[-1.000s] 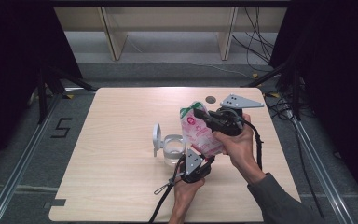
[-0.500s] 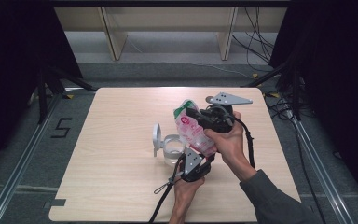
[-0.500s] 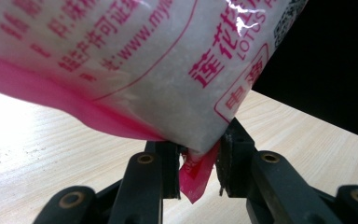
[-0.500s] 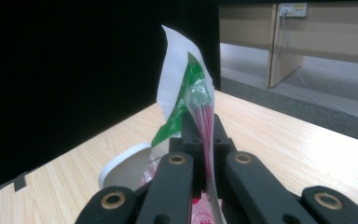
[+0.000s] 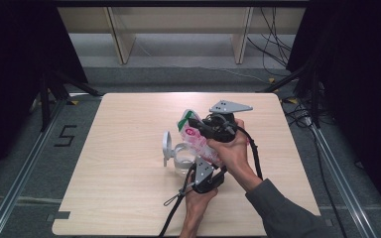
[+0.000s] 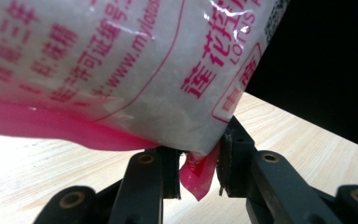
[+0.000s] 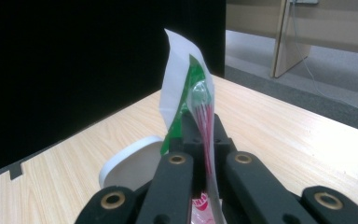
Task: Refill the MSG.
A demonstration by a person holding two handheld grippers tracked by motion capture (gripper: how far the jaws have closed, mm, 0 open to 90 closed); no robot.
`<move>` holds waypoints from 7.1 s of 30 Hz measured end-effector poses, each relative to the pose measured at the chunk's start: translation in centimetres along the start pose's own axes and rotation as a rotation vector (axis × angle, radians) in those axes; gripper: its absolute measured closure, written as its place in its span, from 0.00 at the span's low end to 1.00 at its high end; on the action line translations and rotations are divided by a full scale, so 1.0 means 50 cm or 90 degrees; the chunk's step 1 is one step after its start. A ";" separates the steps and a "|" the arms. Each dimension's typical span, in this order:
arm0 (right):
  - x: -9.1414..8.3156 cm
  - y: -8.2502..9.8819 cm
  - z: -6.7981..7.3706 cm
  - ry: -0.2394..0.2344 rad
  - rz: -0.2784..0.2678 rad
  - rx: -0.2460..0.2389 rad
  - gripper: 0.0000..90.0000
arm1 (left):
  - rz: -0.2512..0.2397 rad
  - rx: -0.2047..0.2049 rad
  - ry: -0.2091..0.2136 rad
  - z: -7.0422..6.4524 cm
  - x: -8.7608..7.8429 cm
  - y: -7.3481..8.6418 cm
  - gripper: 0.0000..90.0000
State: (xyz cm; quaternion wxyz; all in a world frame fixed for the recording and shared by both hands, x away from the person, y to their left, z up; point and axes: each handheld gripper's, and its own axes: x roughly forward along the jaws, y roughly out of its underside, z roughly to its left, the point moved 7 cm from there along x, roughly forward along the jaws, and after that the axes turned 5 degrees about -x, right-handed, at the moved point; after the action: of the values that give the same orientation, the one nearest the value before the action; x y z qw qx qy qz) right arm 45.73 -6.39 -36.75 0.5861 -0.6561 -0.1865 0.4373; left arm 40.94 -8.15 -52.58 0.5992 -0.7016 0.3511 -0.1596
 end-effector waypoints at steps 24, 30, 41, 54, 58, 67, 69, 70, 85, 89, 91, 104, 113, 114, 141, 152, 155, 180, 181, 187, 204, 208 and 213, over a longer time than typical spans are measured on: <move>0.035 0.018 0.009 0.007 0.039 -0.014 1.00 | -0.011 -0.016 0.013 -0.003 0.012 -0.002 0.81; 0.042 0.019 0.017 -0.001 0.040 -0.012 1.00 | -0.017 -0.022 0.013 -0.001 0.013 -0.004 0.82; 0.050 0.022 0.025 -0.006 0.056 -0.034 1.00 | -0.023 -0.028 0.026 0.000 0.014 -0.004 0.82; 0.049 0.019 0.018 -0.003 0.057 -0.032 1.00 | -0.022 -0.013 0.029 0.002 0.015 -0.004 0.82; 0.052 0.019 0.021 -0.003 0.057 -0.043 1.00 | -0.031 -0.019 0.033 -0.002 0.017 -0.005 0.82; 0.049 0.018 0.027 0.004 0.065 -0.037 1.00 | -0.036 -0.018 0.036 -0.002 0.016 -0.007 0.82; 0.050 0.017 0.029 0.001 0.062 -0.043 1.00 | -0.038 -0.019 0.038 -0.002 0.015 -0.008 0.82; 0.052 0.016 0.028 -0.002 0.057 -0.052 1.00 | -0.037 -0.020 0.038 -0.002 0.015 -0.008 0.82; 0.061 0.026 0.036 -0.001 0.074 -0.070 1.00 | -0.033 -0.021 0.042 -0.006 0.015 -0.008 0.82; 0.055 0.023 0.035 0.000 0.077 -0.049 1.00 | -0.033 -0.019 0.040 -0.005 0.014 -0.009 0.82; 0.055 0.021 0.034 0.001 0.069 -0.052 1.00 | -0.034 -0.019 0.040 -0.006 0.015 -0.009 0.82; 0.048 0.008 0.027 0.012 0.058 -0.044 1.00 | -0.040 -0.017 0.037 -0.003 0.014 -0.010 0.82; 0.044 0.006 0.029 0.011 0.056 -0.041 1.00 | -0.040 -0.021 0.037 0.000 0.013 -0.010 0.82; 0.046 0.008 0.033 0.011 0.060 -0.043 1.00 | -0.041 -0.023 0.040 -0.002 0.014 -0.010 0.82; 0.066 0.002 0.041 0.020 0.073 -0.072 1.00 | -0.056 -0.023 0.050 -0.006 0.011 -0.025 0.83; 0.066 0.000 0.041 0.024 0.081 -0.079 1.00 | -0.039 0.003 0.056 -0.005 0.011 -0.026 0.83; 0.066 0.002 0.041 0.021 0.093 -0.076 1.00 | -0.040 0.003 0.055 -0.005 0.013 -0.026 0.83; 0.066 0.002 0.030 0.020 0.085 -0.071 1.00 | -0.056 0.013 0.057 -0.017 0.021 -0.030 0.83; 0.067 0.002 0.033 0.010 0.089 -0.065 1.00 | -0.055 0.015 0.055 -0.015 0.021 -0.030 0.83; 0.067 0.001 0.036 0.018 0.093 -0.059 1.00 | -0.059 0.023 0.048 -0.013 0.018 -0.031 0.83; 0.068 0.002 0.035 0.012 0.095 -0.064 1.00 | -0.066 0.027 0.047 -0.014 0.020 -0.031 0.83; 0.066 0.000 0.035 0.009 0.101 -0.063 1.00 | -0.069 0.032 0.057 -0.017 0.018 -0.033 0.83; 0.070 0.000 0.025 0.009 0.099 -0.065 1.00 | -0.065 0.031 0.058 -0.017 0.020 -0.030 0.83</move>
State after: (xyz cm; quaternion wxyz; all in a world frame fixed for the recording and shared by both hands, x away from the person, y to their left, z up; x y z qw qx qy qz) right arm 46.64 -2.99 -37.90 0.5174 -0.7007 -0.1529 0.4668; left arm 41.55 -9.39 -51.13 0.5908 -0.6957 0.3377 -0.2301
